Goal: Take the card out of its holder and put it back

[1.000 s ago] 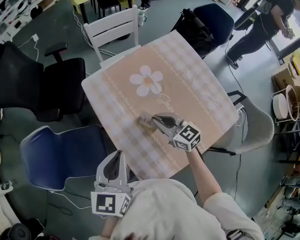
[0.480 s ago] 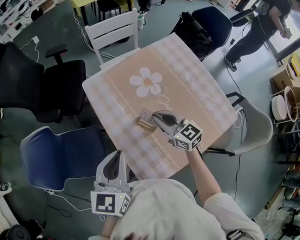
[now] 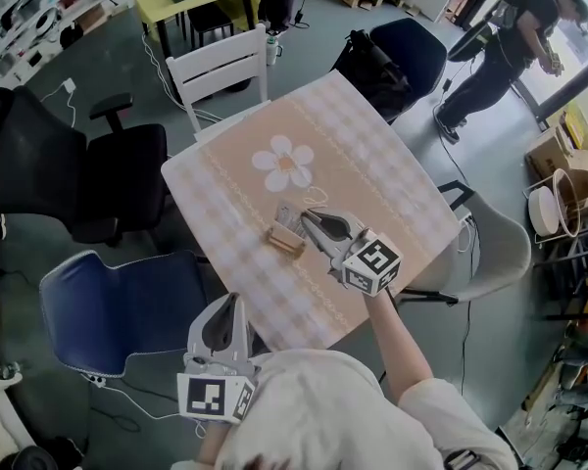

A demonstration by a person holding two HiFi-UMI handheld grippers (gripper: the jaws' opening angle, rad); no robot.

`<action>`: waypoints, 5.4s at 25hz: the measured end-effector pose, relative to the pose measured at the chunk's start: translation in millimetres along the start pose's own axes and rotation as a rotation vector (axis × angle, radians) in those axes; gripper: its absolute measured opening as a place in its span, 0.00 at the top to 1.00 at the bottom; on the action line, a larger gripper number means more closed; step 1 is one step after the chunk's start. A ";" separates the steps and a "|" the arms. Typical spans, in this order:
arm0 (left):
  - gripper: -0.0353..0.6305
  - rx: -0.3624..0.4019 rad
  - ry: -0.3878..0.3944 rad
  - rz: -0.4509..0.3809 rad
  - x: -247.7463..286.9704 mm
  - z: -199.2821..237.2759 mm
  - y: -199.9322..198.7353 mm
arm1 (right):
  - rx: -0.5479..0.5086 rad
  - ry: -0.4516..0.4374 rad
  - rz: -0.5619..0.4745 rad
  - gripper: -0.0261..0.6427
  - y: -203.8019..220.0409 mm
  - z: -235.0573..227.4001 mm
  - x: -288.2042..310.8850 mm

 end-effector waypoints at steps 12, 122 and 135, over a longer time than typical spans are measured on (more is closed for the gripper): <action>0.95 0.016 0.070 -0.027 -4.3 -13.1 -7.4 | -0.053 0.103 -0.163 0.93 -94.0 34.0 -29.3; 0.95 0.023 0.180 -0.100 -42.0 -31.9 -22.0 | 0.018 0.360 -0.158 0.93 -78.5 149.1 -181.1; 0.95 0.016 0.112 -0.121 -45.6 -12.1 -23.1 | -0.007 0.249 -0.158 0.93 -76.1 123.6 -155.7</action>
Point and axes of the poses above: the fingertips, and each gripper's own axes: x forward along the fingers, z to its left, y out of its underside, the point moved 4 cm from there along -x, backward along the fingers, and after that the axes turned 13 degrees about -z, right-handed, at the moved point
